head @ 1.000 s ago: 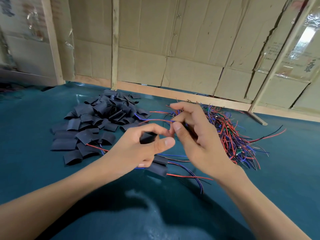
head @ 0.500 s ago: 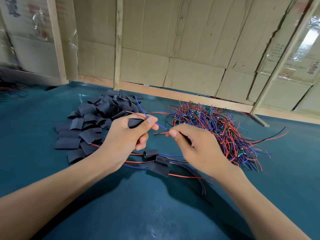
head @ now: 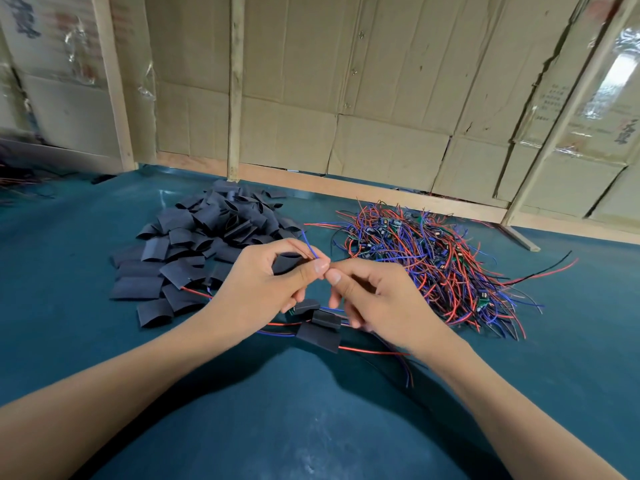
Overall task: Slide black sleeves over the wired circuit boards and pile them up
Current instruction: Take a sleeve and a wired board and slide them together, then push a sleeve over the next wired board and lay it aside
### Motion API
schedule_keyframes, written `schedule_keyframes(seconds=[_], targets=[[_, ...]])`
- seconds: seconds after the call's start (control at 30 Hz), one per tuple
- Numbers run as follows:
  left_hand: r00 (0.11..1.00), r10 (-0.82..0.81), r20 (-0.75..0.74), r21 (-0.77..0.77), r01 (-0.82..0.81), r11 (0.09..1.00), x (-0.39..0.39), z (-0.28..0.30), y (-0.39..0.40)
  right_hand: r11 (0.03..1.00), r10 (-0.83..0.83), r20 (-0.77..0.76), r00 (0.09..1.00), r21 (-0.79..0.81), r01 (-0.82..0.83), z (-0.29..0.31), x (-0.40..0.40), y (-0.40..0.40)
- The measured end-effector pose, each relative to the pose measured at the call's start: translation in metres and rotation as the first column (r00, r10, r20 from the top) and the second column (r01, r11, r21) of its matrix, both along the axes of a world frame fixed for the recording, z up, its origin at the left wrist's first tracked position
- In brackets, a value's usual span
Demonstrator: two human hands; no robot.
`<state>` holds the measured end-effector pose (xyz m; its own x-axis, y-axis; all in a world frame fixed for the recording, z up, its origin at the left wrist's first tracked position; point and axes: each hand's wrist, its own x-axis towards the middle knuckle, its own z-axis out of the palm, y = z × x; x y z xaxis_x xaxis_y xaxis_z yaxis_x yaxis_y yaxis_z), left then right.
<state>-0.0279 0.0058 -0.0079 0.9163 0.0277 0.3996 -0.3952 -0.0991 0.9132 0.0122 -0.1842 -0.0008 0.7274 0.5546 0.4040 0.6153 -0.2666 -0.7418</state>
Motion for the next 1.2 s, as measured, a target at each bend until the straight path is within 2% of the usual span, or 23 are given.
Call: schedule_keyframes(seconds=[0.07,0.2,0.37,0.47,0.57,0.67,0.8,1.03,1.2], targets=[[1.000,-0.026,-0.003,-0.011,0.026,1.000,-0.001,0.002,0.002,0.999,-0.035,0.062,0.997,0.005,0.034,0.002,0.004,-0.001],[0.997,-0.061,-0.045,-0.034,0.059,0.998,-0.003,0.003,0.004,0.997,-0.053,0.045,0.998,0.061,0.050,0.010,0.006,-0.007],[0.999,-0.040,-0.035,0.015,0.041,0.999,-0.003,0.003,0.005,0.997,-0.052,-0.033,0.998,-0.052,0.050,0.020,0.005,-0.014],[0.998,0.033,0.044,0.177,-0.040,0.983,-0.003,-0.001,0.005,0.996,-0.064,-0.022,0.998,-0.069,0.063,0.020,0.006,-0.016],[0.981,0.125,0.148,0.395,-0.175,0.902,0.000,-0.006,0.008,0.997,-0.079,0.006,0.997,-0.011,0.079,0.022,0.006,-0.018],[0.969,0.088,0.232,0.535,-0.203,0.820,0.001,-0.010,0.013,1.000,-0.029,-0.023,0.999,0.003,0.030,0.026,0.002,-0.020],[0.956,0.086,0.279,0.555,-0.234,0.798,0.002,-0.012,0.013,1.000,0.018,-0.053,0.998,-0.024,-0.019,0.027,-0.004,-0.016],[0.937,0.081,0.339,0.575,-0.274,0.771,0.003,-0.014,0.015,0.997,0.072,-0.057,0.996,0.039,-0.070,0.028,-0.005,-0.015],[0.943,0.113,0.312,0.555,-0.277,0.784,0.005,-0.014,0.014,0.995,0.086,-0.025,0.996,0.056,-0.084,0.025,-0.005,-0.012]])
